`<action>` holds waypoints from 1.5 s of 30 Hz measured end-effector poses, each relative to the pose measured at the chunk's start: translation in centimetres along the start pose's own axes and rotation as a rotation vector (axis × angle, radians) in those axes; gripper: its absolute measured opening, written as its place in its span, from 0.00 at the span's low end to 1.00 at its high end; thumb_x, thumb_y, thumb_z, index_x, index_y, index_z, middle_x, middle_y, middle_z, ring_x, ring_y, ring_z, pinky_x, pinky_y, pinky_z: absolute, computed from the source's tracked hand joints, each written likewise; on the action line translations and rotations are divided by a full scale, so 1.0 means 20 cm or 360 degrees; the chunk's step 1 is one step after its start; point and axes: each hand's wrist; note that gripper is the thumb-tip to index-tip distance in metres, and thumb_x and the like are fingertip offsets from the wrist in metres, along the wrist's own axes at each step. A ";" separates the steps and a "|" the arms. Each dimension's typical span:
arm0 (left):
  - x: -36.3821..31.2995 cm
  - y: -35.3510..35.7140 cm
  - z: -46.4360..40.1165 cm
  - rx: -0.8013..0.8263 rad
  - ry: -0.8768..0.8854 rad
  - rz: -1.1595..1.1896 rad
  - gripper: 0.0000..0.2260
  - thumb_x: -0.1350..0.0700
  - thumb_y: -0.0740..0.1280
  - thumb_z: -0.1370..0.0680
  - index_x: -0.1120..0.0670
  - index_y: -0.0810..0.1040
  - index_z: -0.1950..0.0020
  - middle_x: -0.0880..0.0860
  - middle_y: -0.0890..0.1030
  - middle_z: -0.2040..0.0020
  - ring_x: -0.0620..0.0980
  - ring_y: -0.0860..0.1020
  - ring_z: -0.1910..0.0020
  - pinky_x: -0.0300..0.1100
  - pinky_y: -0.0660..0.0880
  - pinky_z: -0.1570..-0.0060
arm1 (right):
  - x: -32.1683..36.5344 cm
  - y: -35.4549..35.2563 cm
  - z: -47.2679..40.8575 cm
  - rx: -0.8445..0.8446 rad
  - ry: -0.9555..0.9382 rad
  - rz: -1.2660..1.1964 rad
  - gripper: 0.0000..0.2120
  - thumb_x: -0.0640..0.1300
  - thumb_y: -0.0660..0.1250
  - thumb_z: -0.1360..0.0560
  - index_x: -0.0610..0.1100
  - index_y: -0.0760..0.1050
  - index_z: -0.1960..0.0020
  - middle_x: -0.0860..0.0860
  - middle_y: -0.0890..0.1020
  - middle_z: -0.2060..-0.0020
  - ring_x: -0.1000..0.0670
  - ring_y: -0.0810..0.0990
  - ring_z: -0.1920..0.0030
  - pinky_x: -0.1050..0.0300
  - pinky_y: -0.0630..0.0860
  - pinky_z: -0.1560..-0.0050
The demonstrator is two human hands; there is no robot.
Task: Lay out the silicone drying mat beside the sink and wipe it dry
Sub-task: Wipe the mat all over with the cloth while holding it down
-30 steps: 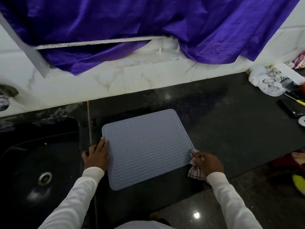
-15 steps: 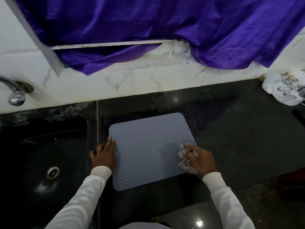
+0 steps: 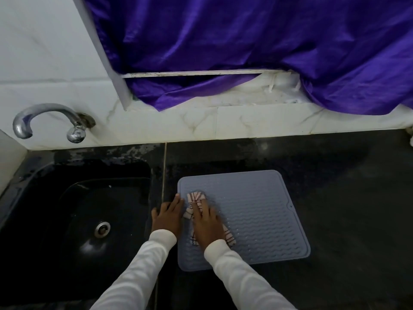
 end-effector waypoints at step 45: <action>0.12 0.02 -0.27 -0.0288 0.0271 -0.0116 0.28 0.47 0.58 0.26 0.54 0.64 0.26 0.47 0.62 0.25 0.53 0.71 0.44 0.61 0.70 0.45 | -0.19 -0.27 -0.46 0.0073 -0.0256 0.0053 0.32 0.39 0.56 0.20 0.51 0.46 0.22 0.53 0.47 0.22 0.39 0.72 0.37 0.41 0.75 0.43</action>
Point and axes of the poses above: each hand's wrist, its own z-axis away from the middle knuckle, its own y-axis out of the palm, x = y × z
